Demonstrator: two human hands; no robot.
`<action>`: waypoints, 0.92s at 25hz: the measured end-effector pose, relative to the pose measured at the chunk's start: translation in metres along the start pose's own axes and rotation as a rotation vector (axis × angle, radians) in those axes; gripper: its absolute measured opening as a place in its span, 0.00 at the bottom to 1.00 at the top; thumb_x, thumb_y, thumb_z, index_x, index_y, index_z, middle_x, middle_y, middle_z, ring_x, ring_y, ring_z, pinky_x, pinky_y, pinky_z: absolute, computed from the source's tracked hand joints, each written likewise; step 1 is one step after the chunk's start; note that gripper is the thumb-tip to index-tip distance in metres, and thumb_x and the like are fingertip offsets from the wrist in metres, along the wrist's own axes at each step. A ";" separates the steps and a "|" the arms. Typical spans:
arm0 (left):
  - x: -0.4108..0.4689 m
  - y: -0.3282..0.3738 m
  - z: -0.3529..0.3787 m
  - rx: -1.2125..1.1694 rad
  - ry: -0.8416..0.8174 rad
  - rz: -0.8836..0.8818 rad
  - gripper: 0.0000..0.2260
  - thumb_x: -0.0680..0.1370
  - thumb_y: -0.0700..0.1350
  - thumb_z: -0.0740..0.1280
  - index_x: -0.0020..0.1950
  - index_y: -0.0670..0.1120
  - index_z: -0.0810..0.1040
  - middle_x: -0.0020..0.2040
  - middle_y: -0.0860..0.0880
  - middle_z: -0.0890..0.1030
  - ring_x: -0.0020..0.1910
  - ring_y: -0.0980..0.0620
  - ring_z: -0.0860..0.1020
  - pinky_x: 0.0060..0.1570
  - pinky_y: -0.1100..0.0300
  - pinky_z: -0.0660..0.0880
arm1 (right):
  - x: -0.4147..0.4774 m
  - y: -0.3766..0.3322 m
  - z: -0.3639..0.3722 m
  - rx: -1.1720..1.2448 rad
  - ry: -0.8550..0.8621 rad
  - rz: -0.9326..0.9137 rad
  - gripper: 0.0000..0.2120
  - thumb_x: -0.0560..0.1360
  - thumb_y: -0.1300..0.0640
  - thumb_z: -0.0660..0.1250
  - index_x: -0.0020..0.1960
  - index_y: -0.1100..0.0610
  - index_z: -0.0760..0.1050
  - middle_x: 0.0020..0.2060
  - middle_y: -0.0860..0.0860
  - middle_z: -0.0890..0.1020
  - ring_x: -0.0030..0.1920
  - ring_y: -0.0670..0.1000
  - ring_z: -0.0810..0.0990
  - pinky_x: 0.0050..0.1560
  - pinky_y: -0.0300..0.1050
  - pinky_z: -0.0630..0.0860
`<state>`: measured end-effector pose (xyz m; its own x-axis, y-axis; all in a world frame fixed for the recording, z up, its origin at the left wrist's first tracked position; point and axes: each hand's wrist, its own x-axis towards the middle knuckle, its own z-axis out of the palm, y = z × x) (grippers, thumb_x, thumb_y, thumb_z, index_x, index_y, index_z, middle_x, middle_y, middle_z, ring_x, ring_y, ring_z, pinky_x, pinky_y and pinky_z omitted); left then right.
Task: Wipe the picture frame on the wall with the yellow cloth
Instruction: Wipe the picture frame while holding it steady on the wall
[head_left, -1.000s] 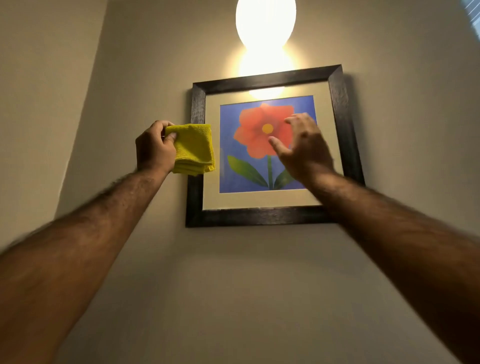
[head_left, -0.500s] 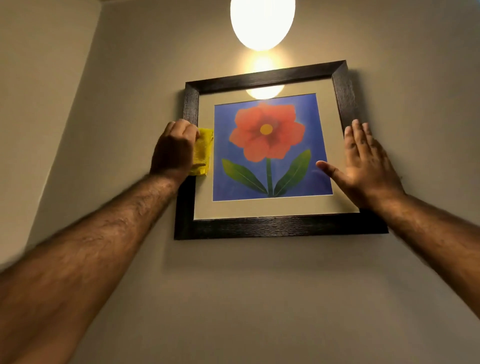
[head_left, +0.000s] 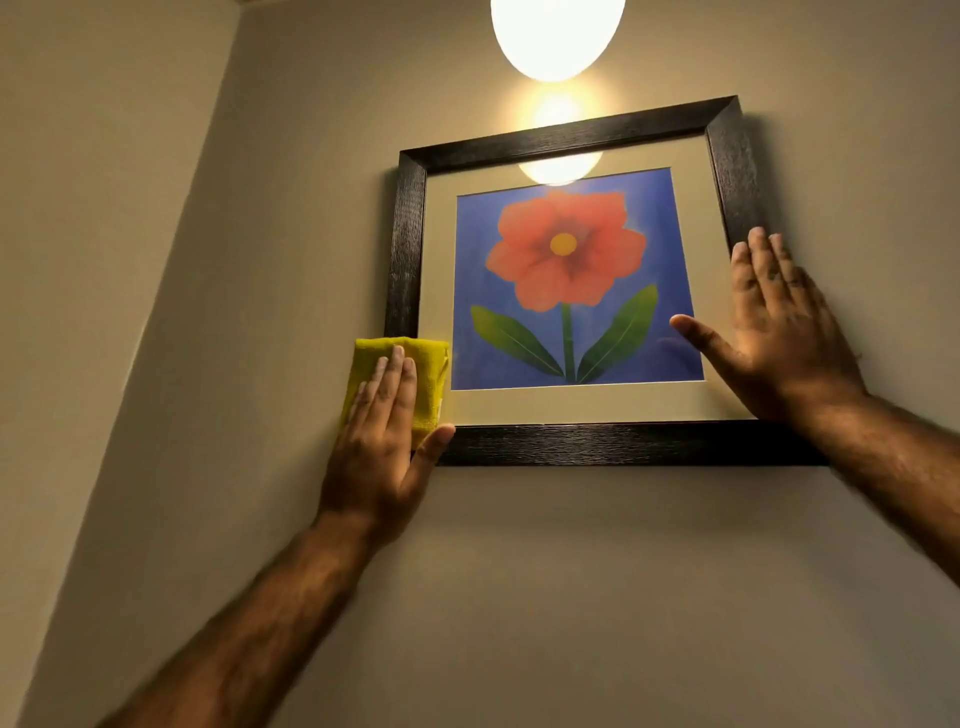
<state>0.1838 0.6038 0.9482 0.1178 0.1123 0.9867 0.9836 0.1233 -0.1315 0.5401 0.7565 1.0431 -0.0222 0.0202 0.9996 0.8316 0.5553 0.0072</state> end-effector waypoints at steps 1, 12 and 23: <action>-0.001 -0.002 0.000 0.009 -0.010 0.009 0.36 0.81 0.66 0.44 0.82 0.44 0.50 0.83 0.48 0.50 0.83 0.52 0.48 0.81 0.54 0.48 | 0.000 0.000 0.000 0.004 0.006 -0.002 0.50 0.75 0.25 0.45 0.83 0.60 0.45 0.84 0.55 0.46 0.84 0.53 0.45 0.83 0.52 0.47; 0.193 -0.025 -0.021 -0.021 -0.062 -0.119 0.39 0.79 0.69 0.45 0.82 0.45 0.46 0.84 0.47 0.47 0.83 0.49 0.47 0.81 0.51 0.46 | 0.000 0.001 0.003 -0.016 0.030 0.004 0.50 0.75 0.24 0.44 0.83 0.59 0.45 0.84 0.54 0.45 0.84 0.52 0.45 0.83 0.53 0.48; 0.015 -0.006 -0.009 0.057 -0.069 -0.068 0.42 0.77 0.72 0.41 0.82 0.45 0.47 0.83 0.49 0.46 0.83 0.51 0.47 0.80 0.55 0.49 | 0.000 0.000 0.003 0.009 0.025 0.003 0.50 0.76 0.25 0.44 0.83 0.59 0.45 0.84 0.54 0.45 0.84 0.52 0.44 0.83 0.53 0.48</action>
<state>0.1804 0.5962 0.9642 0.0396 0.1692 0.9848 0.9794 0.1889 -0.0719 0.5389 0.7592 1.0432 -0.0058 0.0011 1.0000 0.8267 0.5626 0.0042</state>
